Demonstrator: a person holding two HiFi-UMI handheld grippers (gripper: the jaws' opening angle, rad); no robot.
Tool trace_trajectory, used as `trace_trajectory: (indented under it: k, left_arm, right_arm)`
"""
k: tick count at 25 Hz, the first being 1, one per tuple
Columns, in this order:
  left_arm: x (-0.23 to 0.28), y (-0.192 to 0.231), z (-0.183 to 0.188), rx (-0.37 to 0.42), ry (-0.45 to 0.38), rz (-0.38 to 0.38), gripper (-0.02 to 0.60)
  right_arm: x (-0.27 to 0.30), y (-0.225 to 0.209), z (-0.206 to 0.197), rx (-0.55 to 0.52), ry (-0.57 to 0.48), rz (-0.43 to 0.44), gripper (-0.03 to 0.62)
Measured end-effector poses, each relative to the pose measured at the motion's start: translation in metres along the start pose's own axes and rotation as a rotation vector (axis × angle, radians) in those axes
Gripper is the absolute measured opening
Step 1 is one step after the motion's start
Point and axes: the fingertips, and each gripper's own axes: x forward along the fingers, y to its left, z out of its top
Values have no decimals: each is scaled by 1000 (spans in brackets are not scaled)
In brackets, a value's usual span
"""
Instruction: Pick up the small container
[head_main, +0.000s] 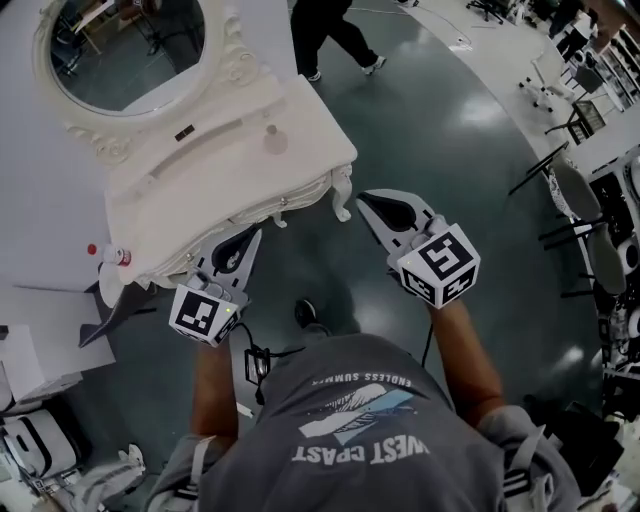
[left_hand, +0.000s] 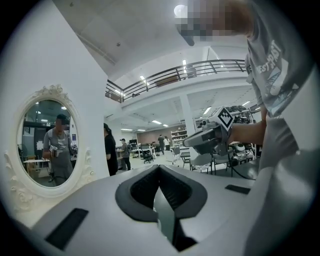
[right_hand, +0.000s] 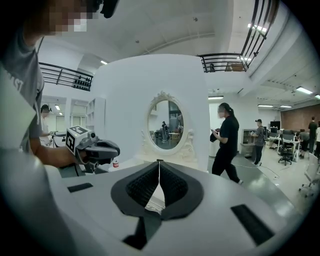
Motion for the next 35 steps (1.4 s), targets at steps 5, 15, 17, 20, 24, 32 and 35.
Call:
trace_trajectory:
  k: [5,15,17,20,24,32,35]
  left_arm:
    - [12,28,-3,-1,-10,-39,15]
    - [22,82,-5,0,-31,-87,15]
    - [21,95,-7,-2,-36,-90,15]
    - [19,111,-10,-3,-47,-94,15]
    - [16,128,-16,-11,-54,-78,15]
    - [17,162,-30,-40,-38,7,15]
    - [22,176,-35,-51,-28,51,15]
  right_arm:
    - [22,-7,6,4,5,-39,28]
    - [62,-27,23,6,8,-117,28]
    - [73,-28,28,1,8,-128,28]
    - [89,-28,34,-13,11,-136,28]
    - [106,-25,42,-34,17,-123,28]
    - [155,-37,52,-60,14,-31,28]
    - [175,-44,53,-61,7,14,28]
